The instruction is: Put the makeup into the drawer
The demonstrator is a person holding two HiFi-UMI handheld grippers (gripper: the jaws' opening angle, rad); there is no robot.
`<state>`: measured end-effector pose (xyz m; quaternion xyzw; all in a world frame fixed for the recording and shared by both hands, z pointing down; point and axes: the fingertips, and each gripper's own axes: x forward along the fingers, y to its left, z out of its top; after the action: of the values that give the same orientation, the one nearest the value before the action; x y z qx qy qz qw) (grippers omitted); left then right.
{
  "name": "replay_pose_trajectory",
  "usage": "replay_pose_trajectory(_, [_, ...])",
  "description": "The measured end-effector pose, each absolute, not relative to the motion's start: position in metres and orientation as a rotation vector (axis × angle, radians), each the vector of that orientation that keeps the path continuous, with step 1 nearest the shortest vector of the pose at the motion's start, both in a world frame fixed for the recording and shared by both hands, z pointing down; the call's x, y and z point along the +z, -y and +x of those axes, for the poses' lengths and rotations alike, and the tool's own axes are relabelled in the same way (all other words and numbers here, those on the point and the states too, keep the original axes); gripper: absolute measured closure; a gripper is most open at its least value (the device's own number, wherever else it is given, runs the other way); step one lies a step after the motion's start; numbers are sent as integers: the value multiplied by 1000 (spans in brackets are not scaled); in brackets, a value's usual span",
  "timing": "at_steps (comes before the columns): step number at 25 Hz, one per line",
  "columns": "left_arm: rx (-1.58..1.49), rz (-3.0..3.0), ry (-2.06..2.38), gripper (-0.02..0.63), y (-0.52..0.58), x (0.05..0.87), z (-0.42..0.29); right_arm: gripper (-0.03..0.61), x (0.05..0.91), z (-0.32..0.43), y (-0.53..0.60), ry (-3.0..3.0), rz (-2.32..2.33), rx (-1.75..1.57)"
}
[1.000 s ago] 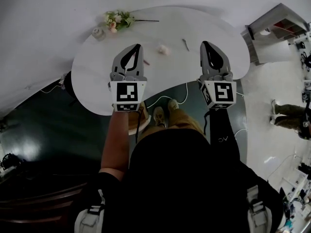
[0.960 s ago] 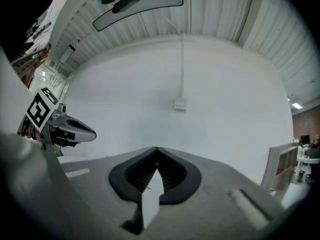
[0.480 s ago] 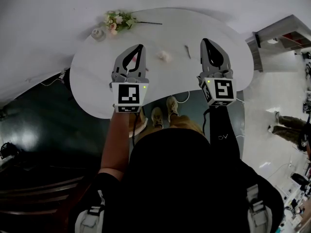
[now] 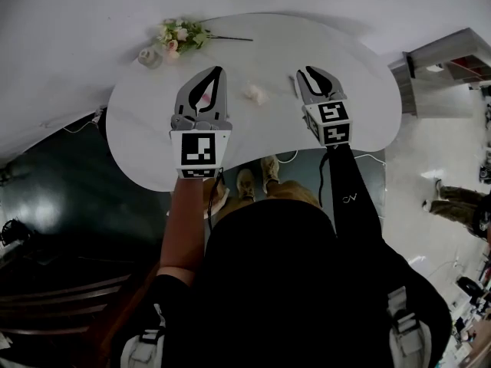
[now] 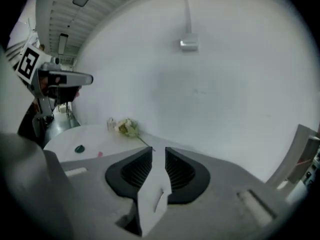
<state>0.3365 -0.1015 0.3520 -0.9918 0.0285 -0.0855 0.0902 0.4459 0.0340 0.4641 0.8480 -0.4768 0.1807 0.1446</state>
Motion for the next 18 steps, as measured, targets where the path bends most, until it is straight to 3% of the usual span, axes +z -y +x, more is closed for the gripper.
replay_pose_trajectory(10, [-266,-2971,-142,604,108,358,341,480,595,449,-48,1305,2200,949])
replay_pose_trajectory(18, [-306,-2966,-186,604,114,365,339,480,655,447,-59,1246,2090,1107])
